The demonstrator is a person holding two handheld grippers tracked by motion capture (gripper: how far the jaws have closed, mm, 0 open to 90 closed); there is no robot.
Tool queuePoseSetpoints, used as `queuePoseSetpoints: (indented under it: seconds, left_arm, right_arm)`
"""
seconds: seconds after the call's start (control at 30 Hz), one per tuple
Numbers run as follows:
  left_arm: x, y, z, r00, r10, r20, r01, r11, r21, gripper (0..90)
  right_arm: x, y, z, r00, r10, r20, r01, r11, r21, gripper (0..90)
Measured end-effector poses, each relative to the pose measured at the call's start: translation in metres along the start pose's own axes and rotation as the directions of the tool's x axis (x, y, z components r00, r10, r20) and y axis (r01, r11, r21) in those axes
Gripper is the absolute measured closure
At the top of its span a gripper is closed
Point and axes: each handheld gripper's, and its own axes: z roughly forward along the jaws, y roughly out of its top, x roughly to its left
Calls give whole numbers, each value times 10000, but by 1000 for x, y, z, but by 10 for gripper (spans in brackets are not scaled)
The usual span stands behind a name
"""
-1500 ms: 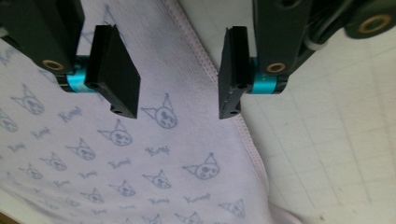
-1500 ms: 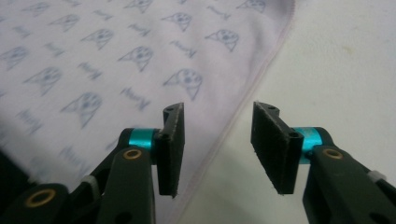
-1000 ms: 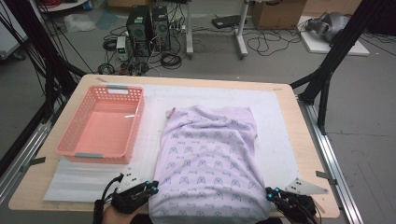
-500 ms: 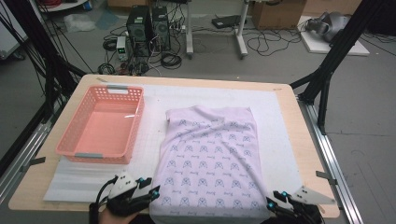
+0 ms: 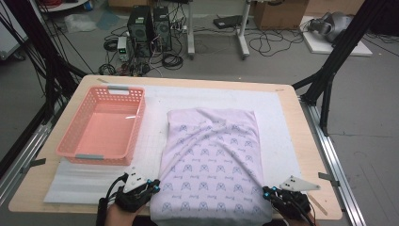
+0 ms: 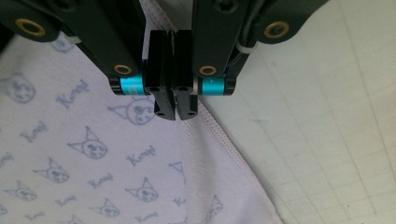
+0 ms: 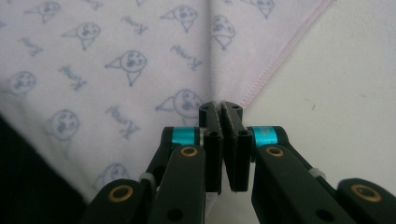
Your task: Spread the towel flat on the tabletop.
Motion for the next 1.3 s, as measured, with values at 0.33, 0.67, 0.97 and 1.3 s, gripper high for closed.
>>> queuePoseSetpoints:
  seconds: [0.33,0.67,0.97,1.3]
  left_arm:
    - [-7,-12,-26,9978,118,651,-93,9992,-393,586]
    - [21,37,25,9982,-404,437,433,9967,-682,524]
    - [40,51,67,9944,-935,-485,945,9953,193,618]
    - [44,43,55,9863,-670,-1509,701,9974,157,876]
  right_arm:
    - [15,-20,-31,9973,-82,-729,84,10000,27,672]
    - [-16,19,7,9948,820,605,-763,9930,-904,563]
    - [-36,34,42,9891,1057,1027,-1000,9932,-593,600]
    - [-64,39,39,9993,374,57,-375,9992,155,880]
